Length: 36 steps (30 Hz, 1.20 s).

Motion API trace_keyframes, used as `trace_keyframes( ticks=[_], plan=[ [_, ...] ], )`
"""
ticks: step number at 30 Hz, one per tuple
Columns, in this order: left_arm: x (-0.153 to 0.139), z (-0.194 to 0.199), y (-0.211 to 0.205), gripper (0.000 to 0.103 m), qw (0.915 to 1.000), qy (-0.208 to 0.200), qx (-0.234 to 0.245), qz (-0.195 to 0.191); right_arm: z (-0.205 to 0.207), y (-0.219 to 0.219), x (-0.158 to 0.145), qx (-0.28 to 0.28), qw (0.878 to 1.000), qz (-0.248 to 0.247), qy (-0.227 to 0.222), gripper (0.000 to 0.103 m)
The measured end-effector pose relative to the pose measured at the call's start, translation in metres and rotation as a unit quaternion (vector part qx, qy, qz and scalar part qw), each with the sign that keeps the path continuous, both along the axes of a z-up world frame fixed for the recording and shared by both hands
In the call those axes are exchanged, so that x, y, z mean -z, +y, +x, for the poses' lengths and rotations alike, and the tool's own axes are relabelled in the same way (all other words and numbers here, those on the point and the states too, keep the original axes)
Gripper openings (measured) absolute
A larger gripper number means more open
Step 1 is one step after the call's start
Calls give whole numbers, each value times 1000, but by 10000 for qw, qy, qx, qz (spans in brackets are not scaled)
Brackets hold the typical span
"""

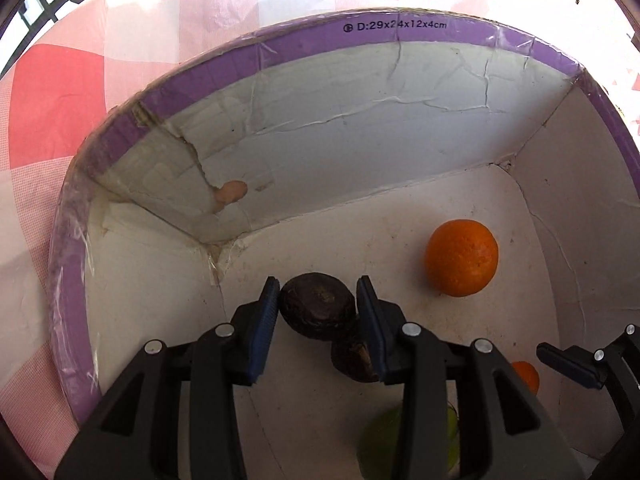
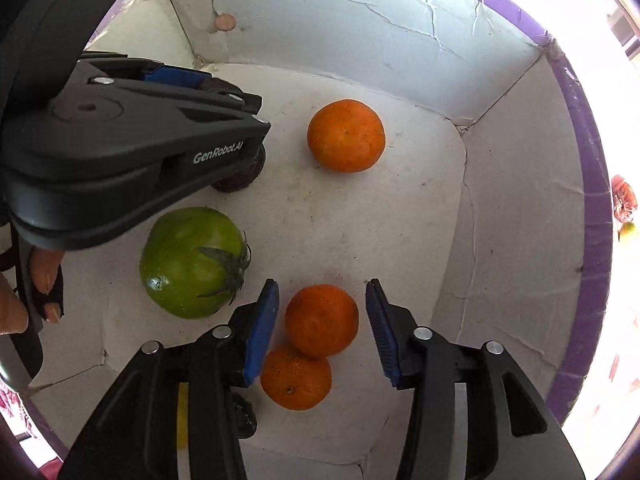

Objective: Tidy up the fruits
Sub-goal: 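Lift both grippers out of the box toward the red and green apples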

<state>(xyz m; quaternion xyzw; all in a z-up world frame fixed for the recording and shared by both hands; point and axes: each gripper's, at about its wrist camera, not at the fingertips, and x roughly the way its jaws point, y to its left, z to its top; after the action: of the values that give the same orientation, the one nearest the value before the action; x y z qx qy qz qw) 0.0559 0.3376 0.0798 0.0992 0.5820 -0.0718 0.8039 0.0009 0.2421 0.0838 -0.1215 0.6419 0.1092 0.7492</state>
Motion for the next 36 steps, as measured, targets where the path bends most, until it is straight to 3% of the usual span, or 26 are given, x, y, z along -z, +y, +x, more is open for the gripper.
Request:
trace_keyframes(
  ticks=[4, 7, 9, 11, 15, 19, 22, 28, 31, 33, 36],
  plan=[
    [-5, 2, -2, 55, 9998, -11, 169, -127, 2, -5, -8, 73, 9998, 152, -131, 68],
    [-17, -3, -5, 72, 9987, -207, 339, -331, 3, -10, -11, 161, 9994, 205, -205, 74],
    [-32, -8, -3, 82, 9965, -504, 408, -536, 4, -13, -19, 240, 9985, 325, -374, 76],
    [-49, -14, 2, 86, 9926, -821, 399, -802, 3, -20, -29, 344, 9961, 569, -577, 76],
    [-86, -30, 18, 99, 9817, -1492, -9, -1185, -7, -35, -57, 456, 9845, 1259, -1133, 86],
    [-122, -55, 23, 101, 9647, -2185, -414, -1413, -22, -52, -84, 573, 9654, 1911, -1681, 87],
    [-156, -80, 15, 101, 9485, -2870, -496, -1245, -41, -72, -108, 695, 9451, 2338, -2173, 87],
    [-207, -100, -32, 101, 9230, -3623, -303, -1261, -66, -126, -151, 1219, 9020, 2581, -3239, 87],
    [-227, -105, -65, 101, 9164, -3757, -132, -1374, -72, -176, -157, 1630, 8905, 2425, -3487, 87],
    [-231, -102, -95, 101, 9170, -3693, 2, -1508, -77, -216, -151, 1960, 8888, 2156, -3539, 87],
    [-225, -100, -150, 101, 9252, -3400, 278, -1662, -75, -270, -125, 2316, 9018, 1624, -3267, 87]
  ],
)
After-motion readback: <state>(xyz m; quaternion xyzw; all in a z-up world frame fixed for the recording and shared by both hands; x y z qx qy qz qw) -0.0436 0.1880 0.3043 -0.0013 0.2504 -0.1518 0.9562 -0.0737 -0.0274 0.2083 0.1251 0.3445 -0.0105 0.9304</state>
